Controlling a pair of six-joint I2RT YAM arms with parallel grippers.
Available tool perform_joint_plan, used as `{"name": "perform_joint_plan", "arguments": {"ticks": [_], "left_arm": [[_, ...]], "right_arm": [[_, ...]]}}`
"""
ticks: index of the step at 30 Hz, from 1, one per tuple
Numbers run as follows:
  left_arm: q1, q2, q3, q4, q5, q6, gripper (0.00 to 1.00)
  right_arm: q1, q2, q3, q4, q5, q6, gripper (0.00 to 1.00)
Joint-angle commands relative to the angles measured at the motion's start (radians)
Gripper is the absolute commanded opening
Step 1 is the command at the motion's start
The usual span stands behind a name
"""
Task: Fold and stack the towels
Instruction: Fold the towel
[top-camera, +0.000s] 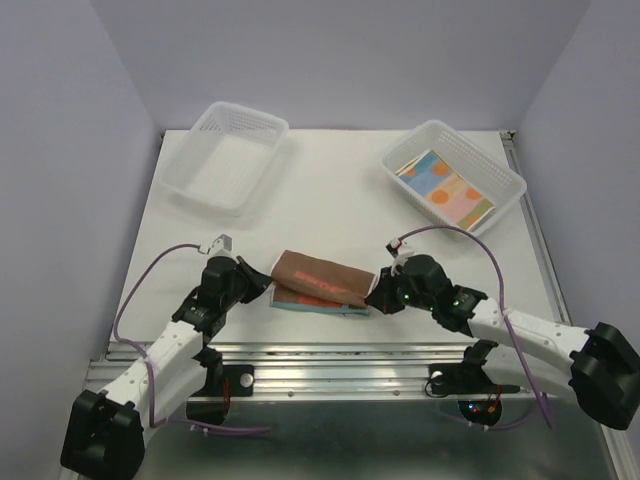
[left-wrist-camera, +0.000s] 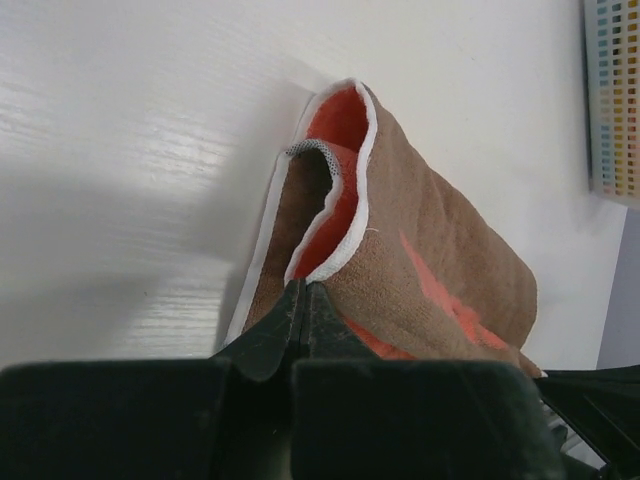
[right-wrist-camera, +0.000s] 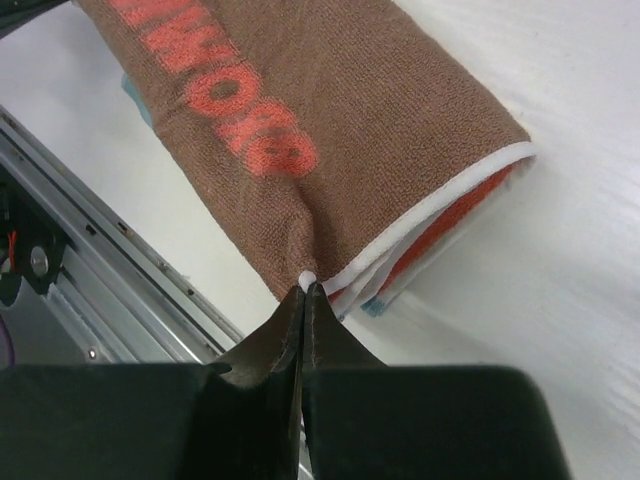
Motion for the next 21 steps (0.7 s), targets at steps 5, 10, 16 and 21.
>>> {"name": "perform_joint_plan", "arguments": {"ticks": [5, 10, 16, 21], "left_arm": [[-0.006, -0.108, 0.008, -0.154, -0.007, -0.056, 0.00], [-0.006, -0.117, 0.024, -0.265, -0.007, -0.052, 0.00], [-0.013, -0.125, 0.027, -0.288, -0.001, -0.065, 0.67], [-0.015, -0.133, 0.050, -0.286, -0.036, -0.062, 0.99]], "right_arm": [[0.076, -0.025, -0.101, 0.058, -0.033, 0.090, 0.04], [0.078, -0.034, -0.106, 0.031, 0.004, 0.103, 0.14], [0.078, -0.058, -0.077, -0.006, -0.055, 0.089, 1.00], [0.078, -0.132, -0.033, -0.095, 0.084, 0.158, 1.00]]}}
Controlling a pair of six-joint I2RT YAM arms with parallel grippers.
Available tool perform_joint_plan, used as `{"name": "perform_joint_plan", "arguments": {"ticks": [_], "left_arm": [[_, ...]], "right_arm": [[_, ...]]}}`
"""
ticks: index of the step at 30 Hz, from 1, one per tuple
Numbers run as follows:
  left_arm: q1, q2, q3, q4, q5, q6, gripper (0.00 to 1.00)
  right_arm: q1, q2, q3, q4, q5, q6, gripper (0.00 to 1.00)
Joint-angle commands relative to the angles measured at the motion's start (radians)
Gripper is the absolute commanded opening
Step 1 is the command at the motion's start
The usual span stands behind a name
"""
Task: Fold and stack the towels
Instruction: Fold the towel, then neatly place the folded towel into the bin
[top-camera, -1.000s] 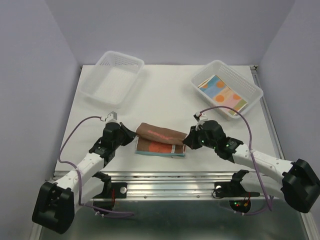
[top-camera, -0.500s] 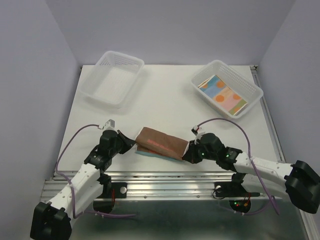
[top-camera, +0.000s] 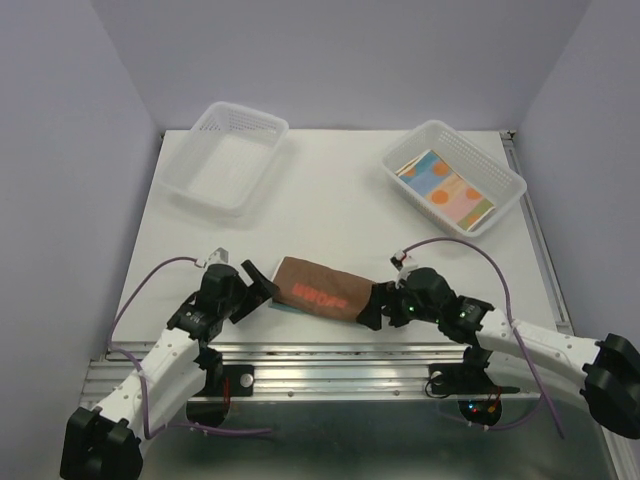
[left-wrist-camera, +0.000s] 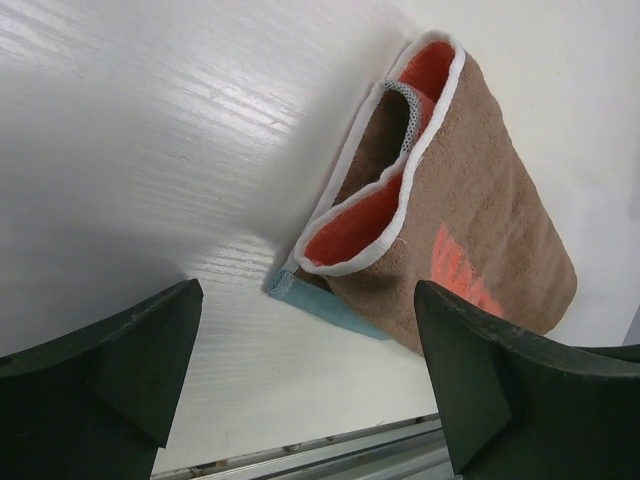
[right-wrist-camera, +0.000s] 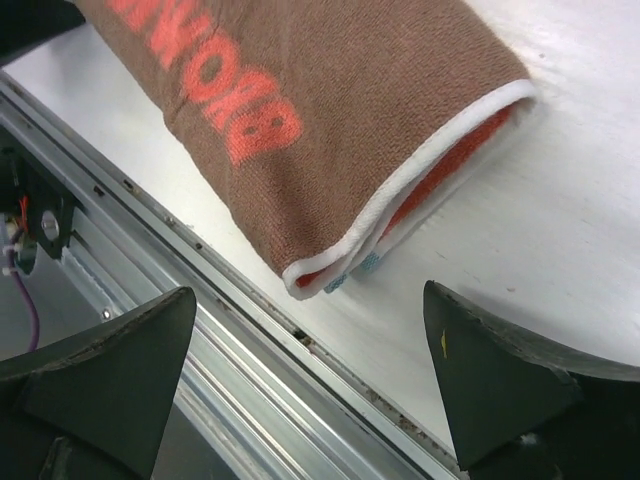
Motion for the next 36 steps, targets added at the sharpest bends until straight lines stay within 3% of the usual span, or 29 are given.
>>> {"name": "perform_joint_plan", "arguments": {"ticks": [1, 5, 13, 16, 20, 22, 27, 28, 29, 30, 32, 35, 36], "left_arm": [[-0.006, -0.024, 0.065, -0.005, -0.051, 0.004, 0.99], [-0.008, -0.033, 0.111, 0.001, -0.108, 0.013, 0.99], [-0.008, -0.023, 0.148, 0.011, -0.180, 0.040, 0.99], [-0.008, -0.017, 0.142, 0.026, -0.177, 0.048, 0.99], [-0.008, -0.014, 0.127, 0.040, -0.170, 0.053, 0.99], [-0.009, -0.015, 0.122, 0.046, -0.167, 0.056, 0.99], [-0.009, -0.015, 0.116, 0.049, -0.170, 0.054, 0.99], [-0.009, -0.014, 0.113, 0.049, -0.167, 0.056, 0.99], [-0.008, -0.014, 0.112, 0.049, -0.168, 0.056, 0.99], [-0.009, -0.014, 0.112, 0.050, -0.168, 0.056, 0.99], [-0.008, -0.014, 0.112, 0.052, -0.170, 0.056, 0.99], [-0.009, -0.012, 0.112, 0.053, -0.174, 0.056, 0.99], [-0.009, -0.012, 0.112, 0.057, -0.176, 0.059, 0.99]], "right_arm": [[0.004, -0.057, 0.060, -0.059, 0.160, 0.086, 1.00], [0.005, -0.020, 0.110, -0.085, 0.235, 0.140, 1.00], [0.051, 0.283, 0.276, -0.156, 0.409, 0.223, 1.00], [0.086, 0.391, 0.325, -0.229, 0.490, 0.269, 0.94], [0.146, 0.494, 0.393, -0.304, 0.555, 0.305, 0.75], [0.177, 0.533, 0.423, -0.352, 0.587, 0.341, 0.73], [0.194, 0.622, 0.440, -0.397, 0.619, 0.410, 0.45], [0.192, 0.624, 0.430, -0.392, 0.619, 0.411, 0.37], [0.194, 0.624, 0.423, -0.386, 0.621, 0.414, 0.37], [0.192, 0.618, 0.420, -0.384, 0.637, 0.419, 0.25], [0.194, 0.604, 0.400, -0.392, 0.683, 0.395, 0.14], [0.150, 0.567, 0.380, -0.429, 0.769, 0.335, 0.01], [0.123, 0.558, 0.377, -0.439, 0.768, 0.313, 0.01]]}}
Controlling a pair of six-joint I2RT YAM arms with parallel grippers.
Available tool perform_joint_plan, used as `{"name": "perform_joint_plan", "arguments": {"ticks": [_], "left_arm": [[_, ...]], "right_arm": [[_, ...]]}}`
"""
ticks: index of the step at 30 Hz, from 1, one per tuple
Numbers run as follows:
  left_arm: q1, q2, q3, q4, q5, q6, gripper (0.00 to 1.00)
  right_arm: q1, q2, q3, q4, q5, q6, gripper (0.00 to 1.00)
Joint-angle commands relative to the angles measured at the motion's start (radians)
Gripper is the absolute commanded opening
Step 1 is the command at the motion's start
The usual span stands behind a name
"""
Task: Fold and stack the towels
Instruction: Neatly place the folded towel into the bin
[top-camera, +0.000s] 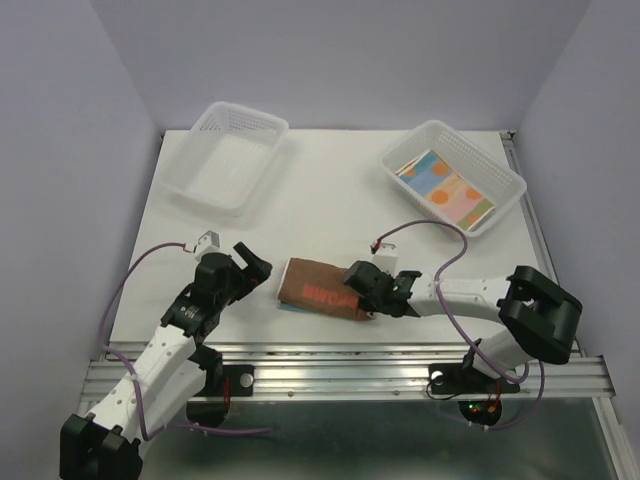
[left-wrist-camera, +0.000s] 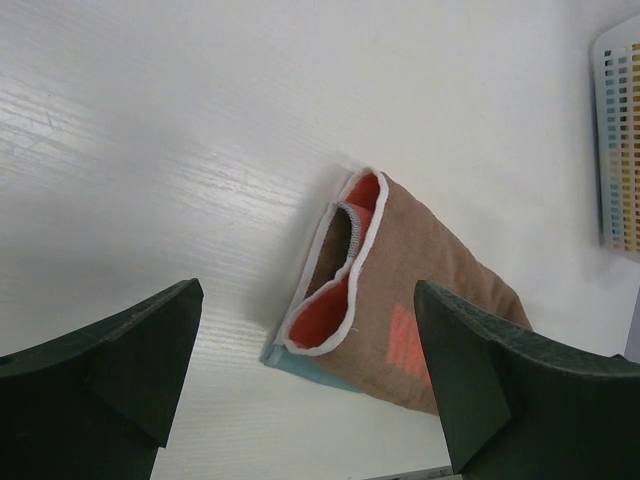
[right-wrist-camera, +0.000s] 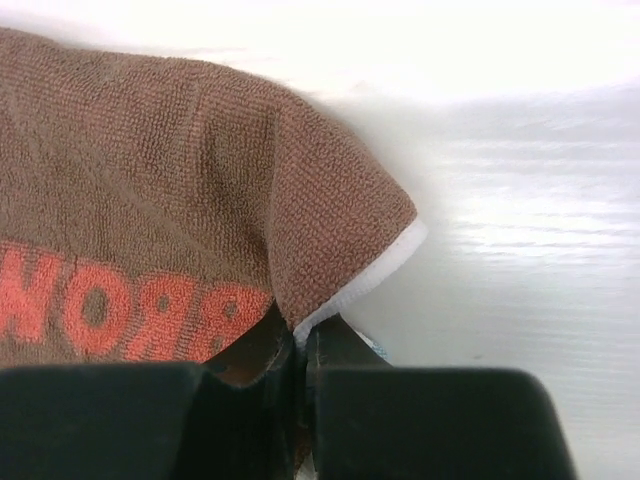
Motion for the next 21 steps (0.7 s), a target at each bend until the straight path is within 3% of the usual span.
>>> {"name": "perform_joint_plan", "arguments": {"ticks": [1, 4, 8, 14, 18, 21], "left_arm": [[-0.005, 0.002, -0.013, 0.054, -0.026, 0.024, 0.99], [-0.005, 0.017, -0.016, 0.054, -0.043, 0.026, 0.99], [-0.005, 0.034, -0.010, 0.054, -0.052, 0.028, 0.99], [-0.005, 0.054, -0.011, 0.071, -0.020, 0.043, 0.99], [-0.005, 0.053, -0.013, 0.079, -0.011, 0.049, 0.99], [-0.005, 0.045, -0.014, 0.080, -0.014, 0.049, 0.99]], "right_arm": [[-0.098, -0.046, -0.054, -0.132, 0.118, -0.085, 0.01], [-0.245, -0.122, -0.110, -0.086, 0.047, -0.194, 0.01], [-0.391, -0.288, -0.097, -0.197, 0.141, -0.256, 0.01], [-0.530, -0.537, -0.131, -0.009, 0.066, -0.489, 0.01], [-0.544, -0.551, -0.059, 0.062, 0.049, -0.735, 0.01], [-0.547, -0.435, 0.089, -0.097, 0.090, -0.855, 0.01]]}}
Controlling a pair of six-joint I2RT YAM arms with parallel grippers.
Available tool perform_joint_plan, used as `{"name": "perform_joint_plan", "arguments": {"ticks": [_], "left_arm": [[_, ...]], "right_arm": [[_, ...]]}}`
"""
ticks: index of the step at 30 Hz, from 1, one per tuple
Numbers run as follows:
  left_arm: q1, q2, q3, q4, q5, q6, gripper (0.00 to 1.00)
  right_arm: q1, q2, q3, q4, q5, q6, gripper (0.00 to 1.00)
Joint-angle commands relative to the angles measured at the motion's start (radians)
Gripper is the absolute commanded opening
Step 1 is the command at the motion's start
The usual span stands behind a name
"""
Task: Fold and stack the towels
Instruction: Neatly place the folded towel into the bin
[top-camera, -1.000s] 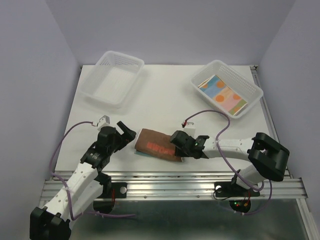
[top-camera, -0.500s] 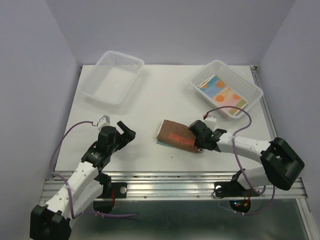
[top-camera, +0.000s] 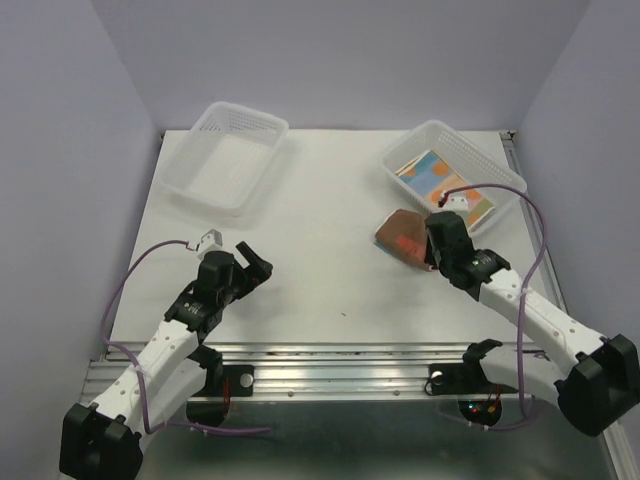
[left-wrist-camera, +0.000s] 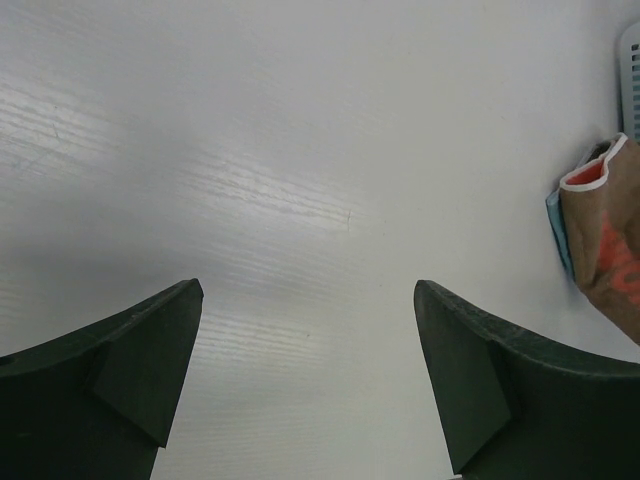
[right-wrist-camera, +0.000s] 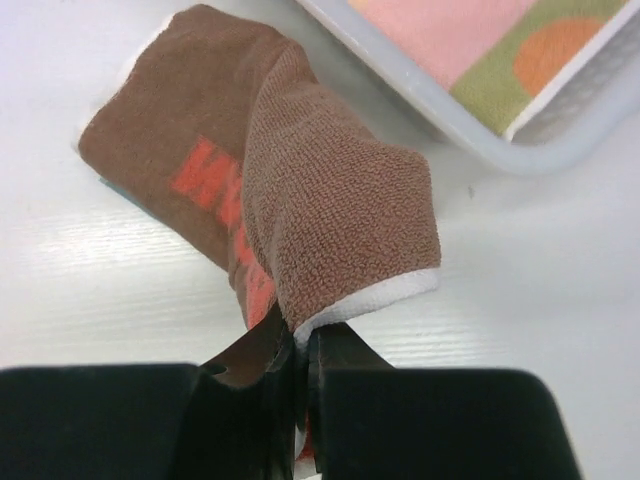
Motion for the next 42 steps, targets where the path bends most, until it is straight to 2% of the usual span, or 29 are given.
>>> {"name": "perform_joint_plan", "arguments": {"ticks": [1, 5, 6, 12, 14, 15, 16, 18, 20, 26, 29, 34, 38, 42], "left_arm": [[-0.005, -0.010, -0.009, 0.038, -0.005, 0.021, 0.99], [-0.005, -0.010, -0.003, 0.041, -0.014, 0.027, 0.99], [-0.005, -0.008, -0.003, 0.040, -0.014, 0.027, 0.99], [-0.005, -0.005, -0.003, 0.044, -0.019, 0.030, 0.99], [-0.005, -0.005, -0.006, 0.050, -0.009, 0.033, 0.99], [-0.005, -0.002, -0.006, 0.052, -0.003, 0.037, 0.99], [-0.005, -0.004, -0.006, 0.053, -0.002, 0.037, 0.99], [-0.005, -0.004, -0.007, 0.053, -0.009, 0.038, 0.99], [-0.005, -0.004, -0.007, 0.056, -0.006, 0.041, 0.99], [-0.005, -0.011, -0.010, 0.078, -0.034, 0.052, 0.99], [-0.005, -0.013, -0.009, 0.121, -0.003, 0.090, 0.99], [-0.005, -0.063, -0.009, 0.119, -0.038, 0.119, 0.99], [-0.005, -0.143, -0.030, 0.115, -0.089, 0.130, 0.99], [-0.005, -0.214, -0.032, 0.125, -0.092, 0.142, 0.99]], "right_arm": [[-0.011, 0.145, 0.192, -0.095, 0.096, -0.258, 0.01], [-0.037, 0.229, 0.304, -0.168, 0.144, -0.392, 0.01], [-0.039, 0.240, 0.327, -0.165, 0.141, -0.504, 0.01], [-0.080, 0.227, 0.361, -0.165, 0.139, -0.904, 0.02], [-0.100, 0.189, 0.355, -0.183, 0.031, -1.055, 0.06], [-0.111, 0.146, 0.349, -0.168, -0.061, -1.194, 0.07], [-0.126, 0.123, 0.344, -0.139, -0.097, -1.240, 0.08], [-0.186, 0.095, 0.362, -0.117, -0.224, -1.318, 0.06], [-0.218, 0.090, 0.387, -0.145, -0.279, -1.363, 0.05], [-0.375, 0.213, 0.543, -0.300, -0.309, -1.540, 0.01], [-0.389, 0.243, 0.599, -0.303, -0.338, -1.607, 0.01], [-0.439, 0.244, 0.573, -0.318, -0.508, -1.870, 0.01], [-0.498, 0.282, 0.574, -0.312, -0.495, -1.989, 0.01], [-0.570, 0.285, 0.525, -0.169, -0.485, -2.093, 0.01]]}}
